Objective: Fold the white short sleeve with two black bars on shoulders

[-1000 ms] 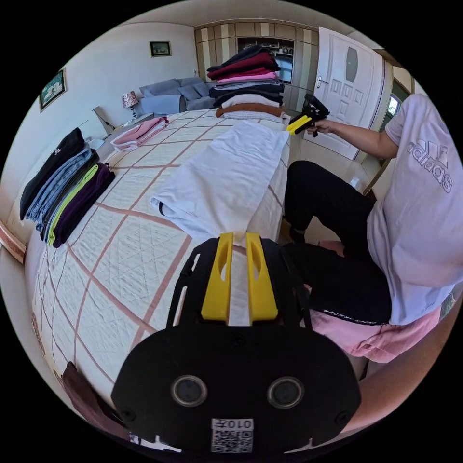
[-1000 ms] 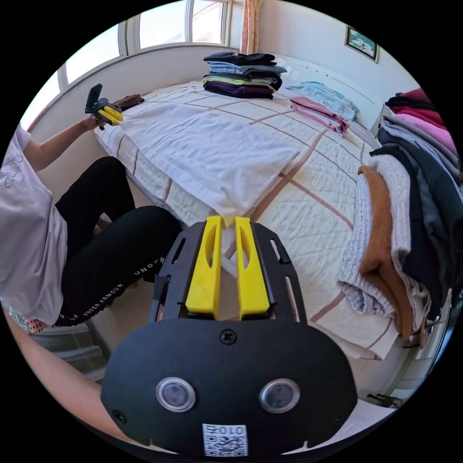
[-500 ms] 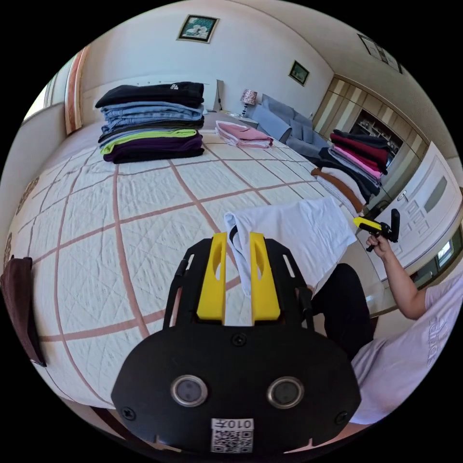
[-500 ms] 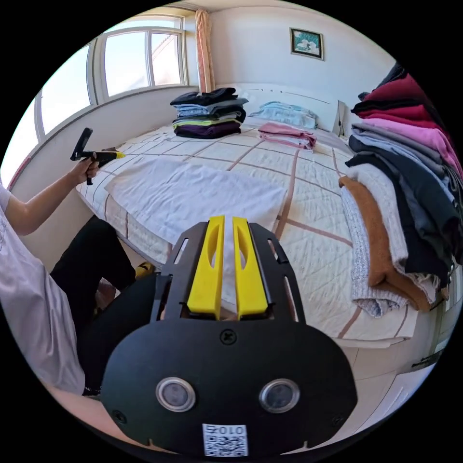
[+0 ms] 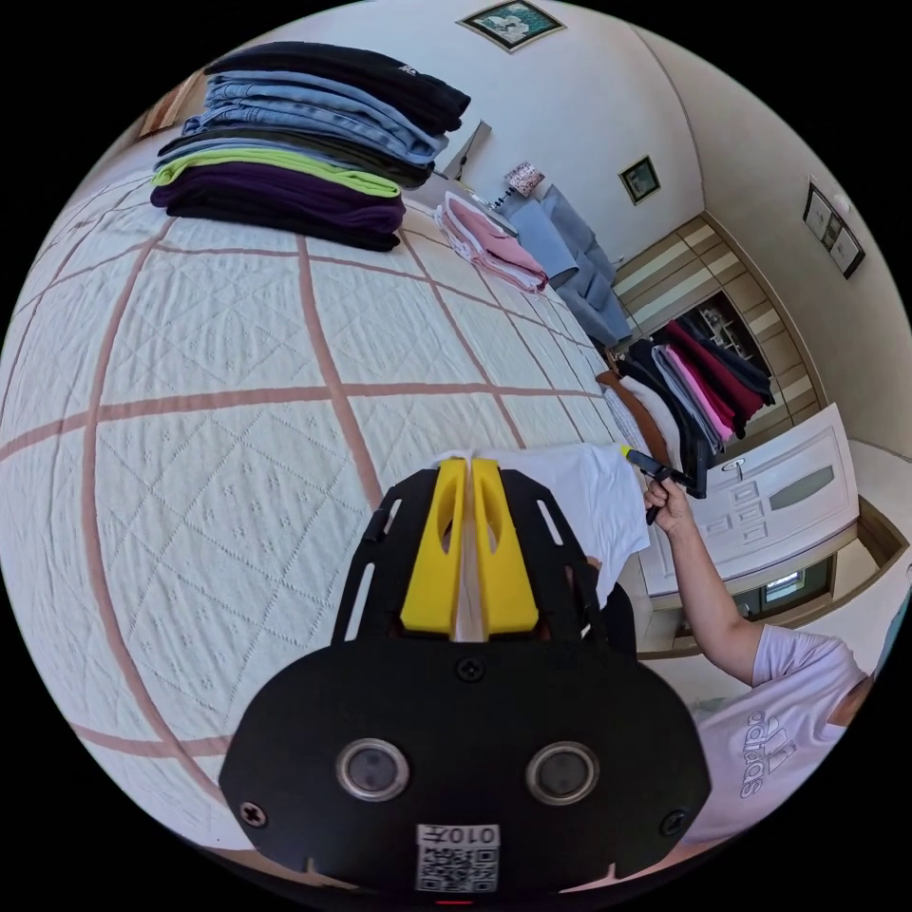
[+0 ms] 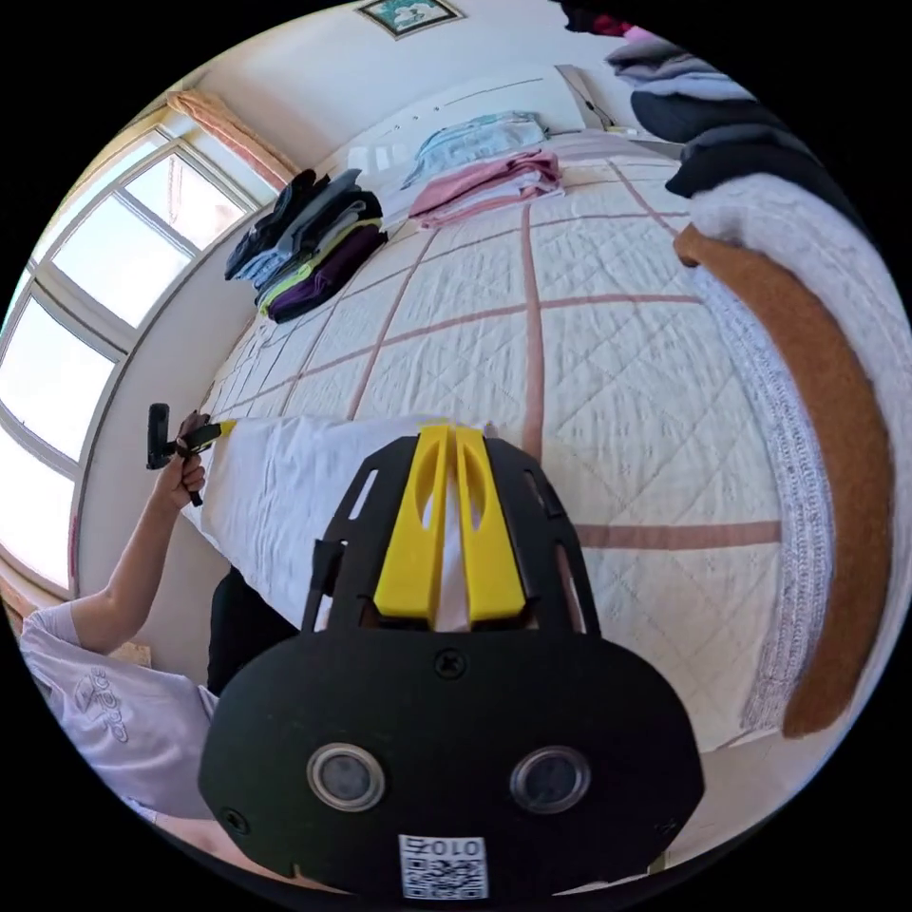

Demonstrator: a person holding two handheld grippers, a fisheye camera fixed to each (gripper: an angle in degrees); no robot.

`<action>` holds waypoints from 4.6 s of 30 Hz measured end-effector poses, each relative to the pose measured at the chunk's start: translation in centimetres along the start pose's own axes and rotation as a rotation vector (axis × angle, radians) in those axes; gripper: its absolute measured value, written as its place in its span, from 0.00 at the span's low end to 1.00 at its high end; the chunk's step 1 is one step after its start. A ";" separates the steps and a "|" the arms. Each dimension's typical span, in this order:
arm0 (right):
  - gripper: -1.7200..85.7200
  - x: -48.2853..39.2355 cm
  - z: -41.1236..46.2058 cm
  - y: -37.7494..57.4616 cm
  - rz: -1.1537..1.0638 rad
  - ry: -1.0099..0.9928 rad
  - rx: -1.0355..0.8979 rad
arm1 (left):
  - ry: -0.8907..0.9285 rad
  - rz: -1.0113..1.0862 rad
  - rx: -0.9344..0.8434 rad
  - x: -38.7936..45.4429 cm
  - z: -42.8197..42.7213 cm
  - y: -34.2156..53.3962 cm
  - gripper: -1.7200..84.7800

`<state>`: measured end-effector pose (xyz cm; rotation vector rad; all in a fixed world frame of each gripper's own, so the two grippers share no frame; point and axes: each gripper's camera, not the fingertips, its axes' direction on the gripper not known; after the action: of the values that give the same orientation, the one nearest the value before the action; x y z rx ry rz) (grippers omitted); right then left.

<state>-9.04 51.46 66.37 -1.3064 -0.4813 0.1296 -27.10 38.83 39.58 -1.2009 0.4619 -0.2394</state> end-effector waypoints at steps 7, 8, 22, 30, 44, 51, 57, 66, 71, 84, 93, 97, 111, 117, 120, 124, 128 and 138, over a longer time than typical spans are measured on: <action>0.04 -0.7 -1.2 -0.7 -0.005 0.128 0.042 | -0.040 -0.022 0.056 -1.3 -1.0 0.2 0.02; 0.04 -0.7 -0.8 -0.9 -0.001 0.138 0.035 | -0.045 -0.038 0.045 -1.6 -0.3 0.2 0.02; 0.04 -12.2 -5.5 5.1 -0.149 0.356 0.124 | -0.289 0.197 0.069 6.0 -7.3 8.2 0.06; 0.06 -14.3 0.4 9.5 -0.057 0.332 0.029 | -0.310 0.226 -0.129 7.2 -0.6 11.1 0.05; 0.15 -48.4 10.0 11.6 -0.826 0.216 0.099 | -0.240 0.093 0.190 8.2 -10.6 23.2 0.05; 0.16 -53.5 17.2 11.6 -0.971 0.335 -0.036 | -0.173 0.017 0.180 5.2 -11.4 27.3 0.05; 0.13 -52.4 17.7 10.8 -0.979 0.334 -0.057 | -0.137 0.040 0.180 5.1 -10.3 26.1 0.05; 0.09 -46.2 14.5 8.1 -0.756 0.123 -0.033 | -0.075 0.004 0.081 4.3 -5.2 20.6 0.08; 0.09 -40.0 12.0 5.0 -0.577 -0.108 -0.033 | -0.068 -0.049 0.177 4.6 -5.3 20.8 0.08; 0.09 -0.8 -3.6 12.0 0.376 -0.521 0.526 | -0.063 0.118 0.076 10.3 -1.8 17.8 0.08; 0.14 6.4 0.0 16.4 0.465 -0.606 0.547 | -0.047 0.241 -0.007 14.2 1.5 15.6 0.08; 0.12 8.3 0.4 14.7 0.484 -0.595 0.492 | -0.018 0.211 0.008 13.7 1.9 15.5 0.08; 0.09 8.6 0.7 18.2 0.540 -0.421 0.446 | 0.023 0.259 -0.069 14.7 7.8 10.9 0.12; 0.09 9.6 2.2 19.5 0.556 -0.509 0.453 | 0.055 0.191 -0.057 14.2 11.1 4.8 0.15; 0.09 9.9 2.7 19.9 0.548 -0.532 0.450 | 0.142 0.124 -0.147 13.4 14.9 1.9 0.16; 0.10 9.9 2.2 20.6 0.533 -0.531 0.449 | 0.199 0.083 -0.188 12.6 18.0 0.1 0.15; 0.12 9.6 1.2 21.8 0.554 -0.458 0.450 | 0.268 0.038 -0.190 11.5 20.0 -1.3 0.12; 0.09 4.5 2.1 17.7 0.456 -0.394 0.313 | 0.290 0.086 -0.172 10.3 15.1 -1.6 0.06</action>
<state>-2.80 59.70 51.19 -1.0619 -0.4646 0.8226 -10.87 46.61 43.10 -1.3163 0.7991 -0.3062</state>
